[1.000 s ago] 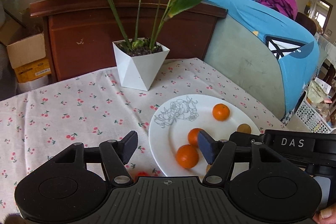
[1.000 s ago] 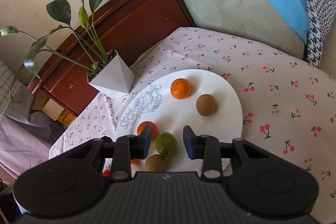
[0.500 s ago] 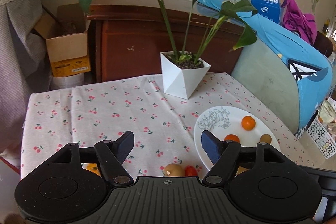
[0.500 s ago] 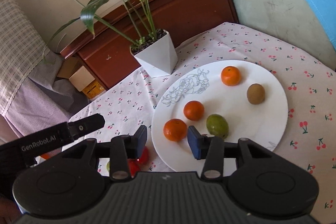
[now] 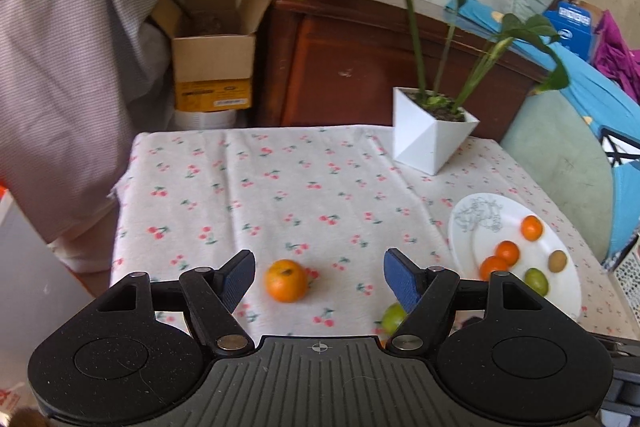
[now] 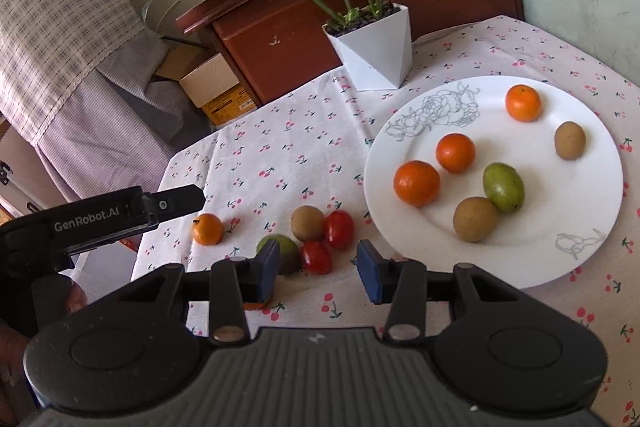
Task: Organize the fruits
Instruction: 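Move both open tools back to the fruit pile, then grasp an orange with the right tool while the left tool grasps another orange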
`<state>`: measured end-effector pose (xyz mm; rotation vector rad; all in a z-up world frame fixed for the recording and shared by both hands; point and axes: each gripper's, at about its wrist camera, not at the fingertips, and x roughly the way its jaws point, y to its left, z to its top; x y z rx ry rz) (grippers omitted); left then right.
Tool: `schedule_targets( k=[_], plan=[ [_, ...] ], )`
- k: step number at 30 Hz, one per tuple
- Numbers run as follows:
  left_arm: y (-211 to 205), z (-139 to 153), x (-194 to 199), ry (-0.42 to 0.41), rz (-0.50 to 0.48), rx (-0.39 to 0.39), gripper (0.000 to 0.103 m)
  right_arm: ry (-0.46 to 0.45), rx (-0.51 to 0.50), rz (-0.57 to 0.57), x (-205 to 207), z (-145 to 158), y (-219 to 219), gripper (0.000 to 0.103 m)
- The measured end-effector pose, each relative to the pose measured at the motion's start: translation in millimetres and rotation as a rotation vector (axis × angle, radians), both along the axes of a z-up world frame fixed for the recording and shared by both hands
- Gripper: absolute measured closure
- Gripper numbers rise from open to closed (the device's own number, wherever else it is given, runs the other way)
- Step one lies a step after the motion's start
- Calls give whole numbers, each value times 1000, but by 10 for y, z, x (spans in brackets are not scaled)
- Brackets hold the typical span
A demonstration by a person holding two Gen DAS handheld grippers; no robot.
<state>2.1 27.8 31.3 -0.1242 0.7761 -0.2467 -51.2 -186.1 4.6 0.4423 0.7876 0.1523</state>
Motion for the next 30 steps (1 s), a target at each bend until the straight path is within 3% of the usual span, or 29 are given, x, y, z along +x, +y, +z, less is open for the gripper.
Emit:
schedule_targets(
  k=[11,30],
  plan=[
    [68,-206,41,-1,22,92,32,19,-15,135,-5,-81,414,59],
    [1,-446,162,-16,21,120,37,28,-116,164,110,-174,652,62]
  ],
)
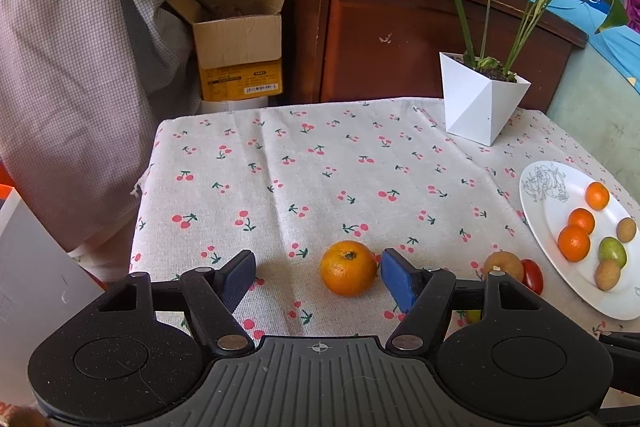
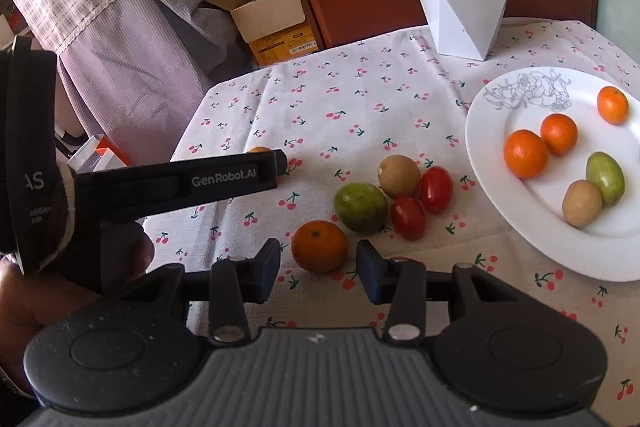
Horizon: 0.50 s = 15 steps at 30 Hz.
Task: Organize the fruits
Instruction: 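Grasp an orange with the right tool while the left tool grasps another orange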
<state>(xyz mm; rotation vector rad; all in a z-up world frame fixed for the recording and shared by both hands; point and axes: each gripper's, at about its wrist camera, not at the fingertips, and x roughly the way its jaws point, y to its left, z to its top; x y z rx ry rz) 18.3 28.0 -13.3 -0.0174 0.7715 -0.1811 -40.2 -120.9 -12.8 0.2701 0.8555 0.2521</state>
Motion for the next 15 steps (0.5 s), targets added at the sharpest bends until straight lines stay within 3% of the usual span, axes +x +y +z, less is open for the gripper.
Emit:
schedule_targets(
  k=[6,10,15],
  plan=[
    [-22,-18,13,-3,-24,-4,49,-7,-15,-1,12,-8,14,72],
    [-36,-16,5,-7,-48,-8,68,-9,-13,0,8,-9,9,72],
    [-51,-13,-5,-5,-59,-13,75,-10,-11,4,12,-7,1,72]
  ],
)
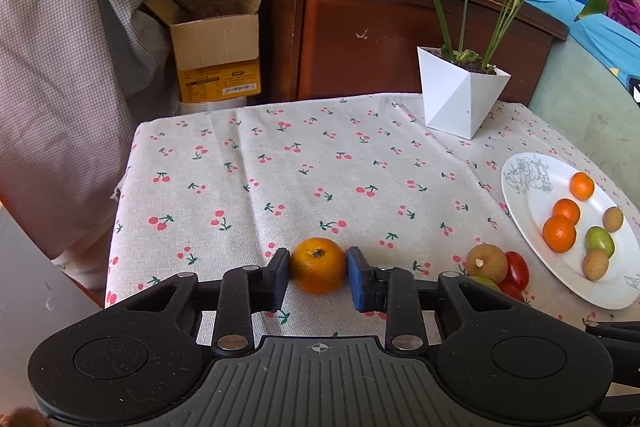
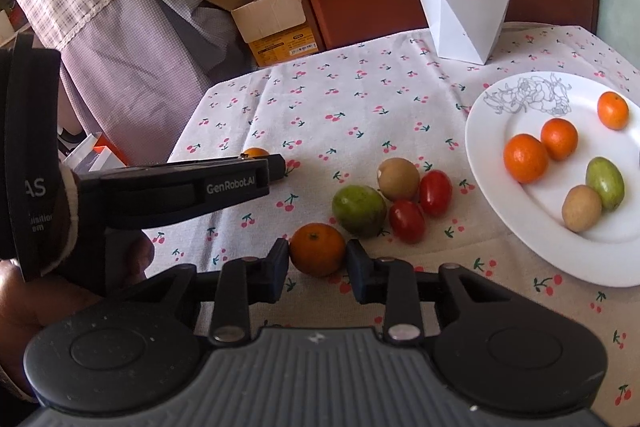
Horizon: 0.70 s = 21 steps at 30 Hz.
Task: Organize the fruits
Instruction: 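Grasp an orange with the right tool while the left tool grasps another orange, then carry both oranges over the plate and open both tools to release them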
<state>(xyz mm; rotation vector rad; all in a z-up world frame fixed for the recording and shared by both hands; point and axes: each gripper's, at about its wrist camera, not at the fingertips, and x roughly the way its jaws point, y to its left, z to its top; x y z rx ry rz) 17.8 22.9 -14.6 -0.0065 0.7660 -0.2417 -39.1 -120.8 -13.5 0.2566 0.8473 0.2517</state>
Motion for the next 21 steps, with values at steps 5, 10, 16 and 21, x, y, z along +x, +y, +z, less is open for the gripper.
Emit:
schedule_targets(
  k=[5,10,16,21],
  plan=[
    [38,36,-7,4,23,-31,75,-3,10,-3,-14,17,-16,72],
    [59,101,-4,-6,47,-58,75,-18,23,-8,-50,64,-57,72],
    [-7,211,-23,-24,43,-111,75,-51,41,-55,-80,177,-225,72],
    [-164,287,-47,-33,5,-143,75,-98,51,-128,-81,329,-453,72]
  ],
)
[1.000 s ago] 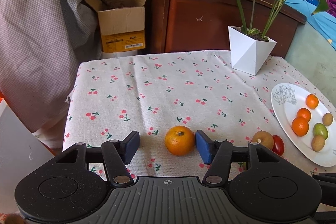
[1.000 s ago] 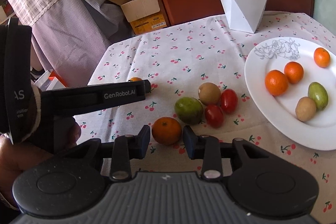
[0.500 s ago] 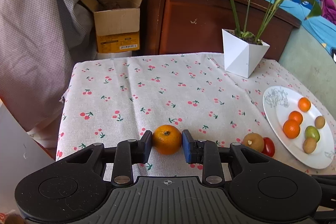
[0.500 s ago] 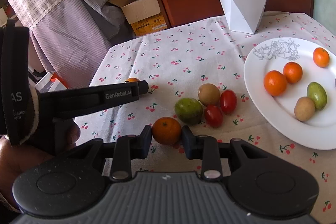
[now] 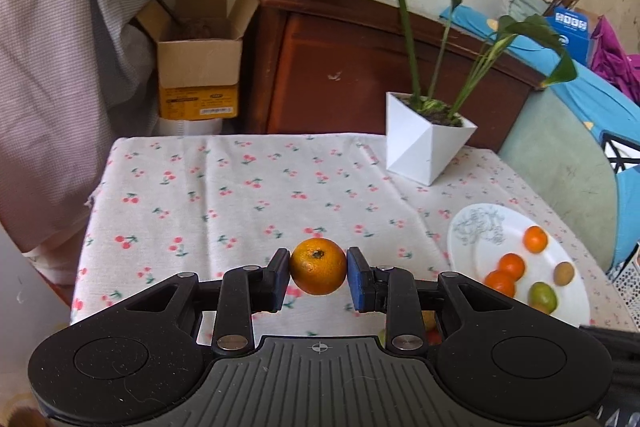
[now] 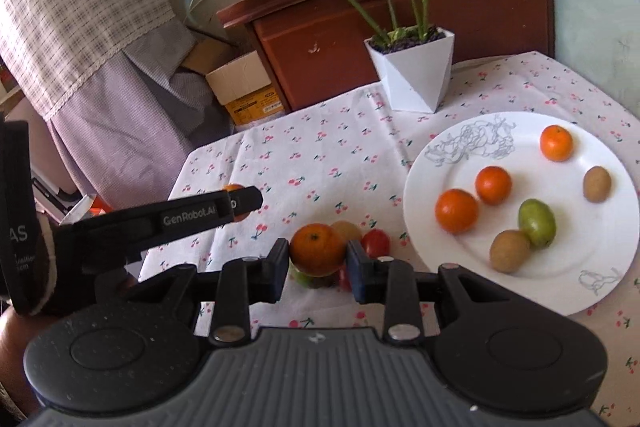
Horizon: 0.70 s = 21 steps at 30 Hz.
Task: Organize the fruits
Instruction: 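Carry both oranges over the plate and open both tools to release them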
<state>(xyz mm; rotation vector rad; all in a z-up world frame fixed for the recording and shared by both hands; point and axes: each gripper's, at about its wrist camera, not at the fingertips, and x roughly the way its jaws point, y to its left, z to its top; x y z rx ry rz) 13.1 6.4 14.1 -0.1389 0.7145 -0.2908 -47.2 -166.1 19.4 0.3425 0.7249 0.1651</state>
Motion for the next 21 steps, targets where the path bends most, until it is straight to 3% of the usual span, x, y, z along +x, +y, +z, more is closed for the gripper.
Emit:
schedule_targets(
  k=[12,21],
  plan=[
    [-581,93,63,1,-121,-36,75,-52,10,-195,-31,149,-579,72],
    [-973,0,169,21,-203,-39,75,-4,67,-361,-23,60,-962,72]
  ],
)
